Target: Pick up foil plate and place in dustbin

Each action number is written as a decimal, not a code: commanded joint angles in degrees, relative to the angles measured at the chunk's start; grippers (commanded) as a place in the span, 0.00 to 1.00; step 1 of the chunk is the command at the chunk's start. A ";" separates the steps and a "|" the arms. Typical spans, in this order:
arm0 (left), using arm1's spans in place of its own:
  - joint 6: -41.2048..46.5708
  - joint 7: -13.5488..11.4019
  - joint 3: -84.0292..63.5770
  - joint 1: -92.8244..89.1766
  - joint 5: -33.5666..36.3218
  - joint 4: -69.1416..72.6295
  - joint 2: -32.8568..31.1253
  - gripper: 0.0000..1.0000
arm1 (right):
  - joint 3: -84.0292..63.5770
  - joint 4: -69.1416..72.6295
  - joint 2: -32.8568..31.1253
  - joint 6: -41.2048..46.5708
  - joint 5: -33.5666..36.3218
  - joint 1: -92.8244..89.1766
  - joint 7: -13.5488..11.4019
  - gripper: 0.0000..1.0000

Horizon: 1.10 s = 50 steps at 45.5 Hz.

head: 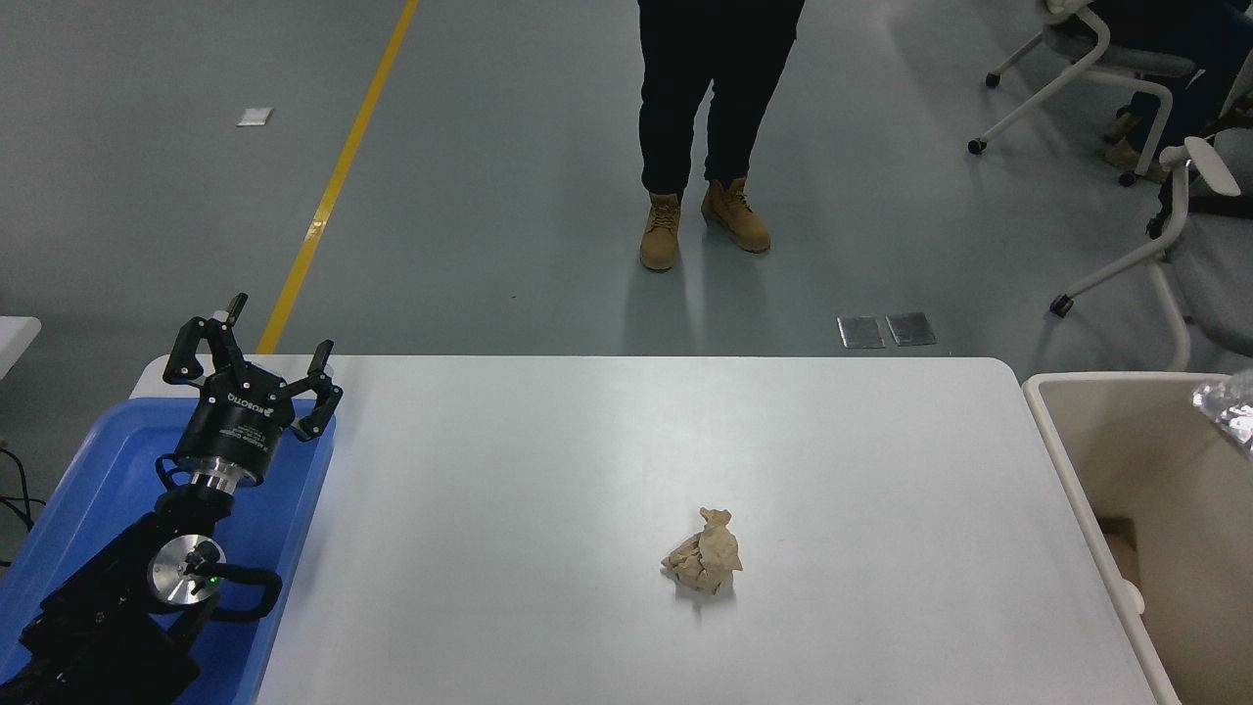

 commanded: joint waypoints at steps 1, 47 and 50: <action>-0.02 0.00 0.00 0.00 0.00 0.00 0.00 0.98 | 1.87 -0.17 1.78 -0.82 0.19 -2.89 0.00 0.00; -0.02 0.00 0.00 0.00 0.00 0.00 0.00 0.98 | -6.90 8.17 -4.19 0.23 -0.51 7.29 0.27 1.00; -0.02 0.00 0.00 0.00 0.00 0.00 0.00 0.98 | -12.78 12.04 -5.60 0.32 -0.60 11.95 0.36 1.00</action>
